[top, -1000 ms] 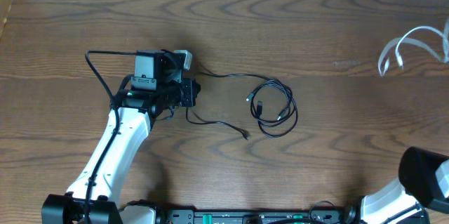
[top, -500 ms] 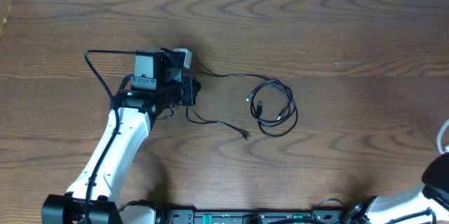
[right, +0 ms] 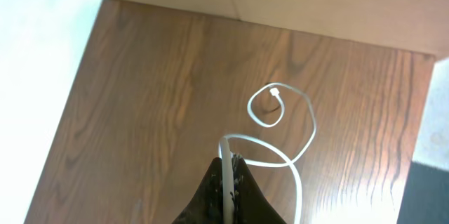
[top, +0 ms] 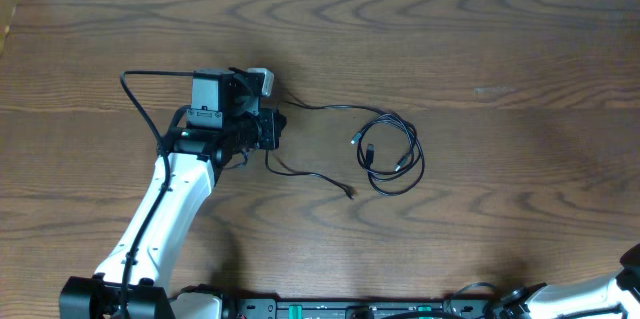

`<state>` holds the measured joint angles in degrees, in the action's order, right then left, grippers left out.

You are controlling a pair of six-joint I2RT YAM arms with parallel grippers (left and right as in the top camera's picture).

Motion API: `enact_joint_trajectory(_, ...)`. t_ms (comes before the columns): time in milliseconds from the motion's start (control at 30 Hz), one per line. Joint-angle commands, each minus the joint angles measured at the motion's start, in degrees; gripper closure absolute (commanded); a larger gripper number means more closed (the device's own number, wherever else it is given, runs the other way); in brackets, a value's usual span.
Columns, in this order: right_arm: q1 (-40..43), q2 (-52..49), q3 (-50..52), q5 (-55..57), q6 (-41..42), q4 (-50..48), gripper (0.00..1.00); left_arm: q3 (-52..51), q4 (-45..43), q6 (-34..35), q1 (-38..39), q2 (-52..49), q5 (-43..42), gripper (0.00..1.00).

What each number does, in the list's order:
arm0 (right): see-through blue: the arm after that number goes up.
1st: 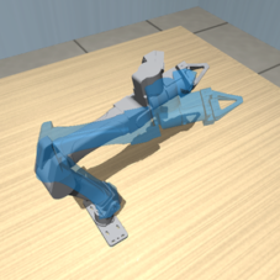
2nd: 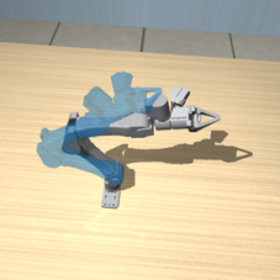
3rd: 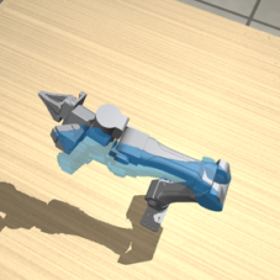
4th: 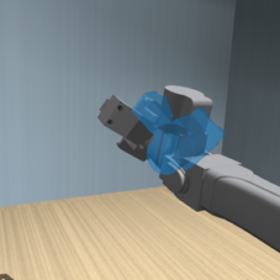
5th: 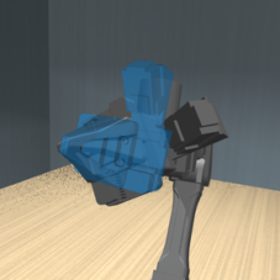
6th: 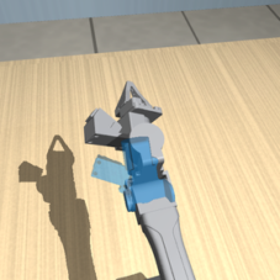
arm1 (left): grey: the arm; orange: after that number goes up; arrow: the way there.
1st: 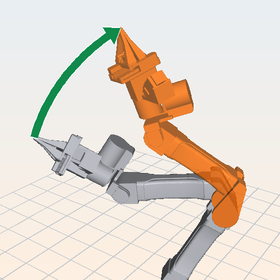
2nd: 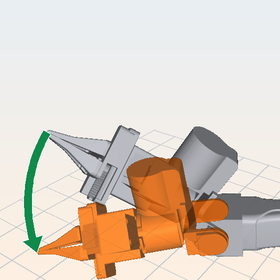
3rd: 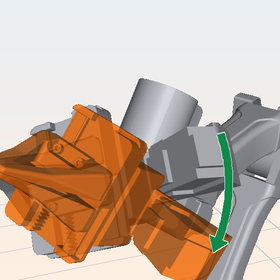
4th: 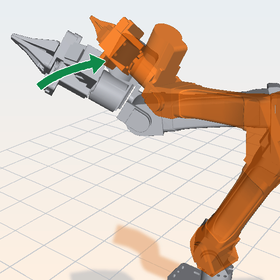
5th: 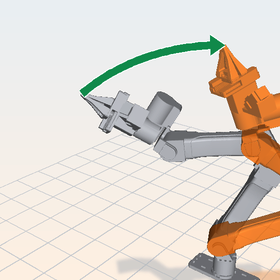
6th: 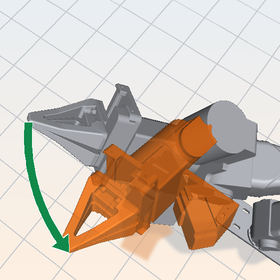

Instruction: Untangle cables

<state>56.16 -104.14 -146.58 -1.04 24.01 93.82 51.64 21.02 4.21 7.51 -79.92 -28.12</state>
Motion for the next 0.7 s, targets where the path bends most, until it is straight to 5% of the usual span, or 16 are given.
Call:
enact_joint_trajectory(0,0.42,-2.82,2.67,3.1,2.34,-0.44,0.99,-0.81,-1.01,-0.96,-0.07,0.94,0.33,0.92)
enact_joint_trajectory(667,-1.86,-2.21,24.02,14.56,0.5,-12.87,0.98,-0.85,-3.8,-0.98,-0.07,0.94,0.33,0.92)
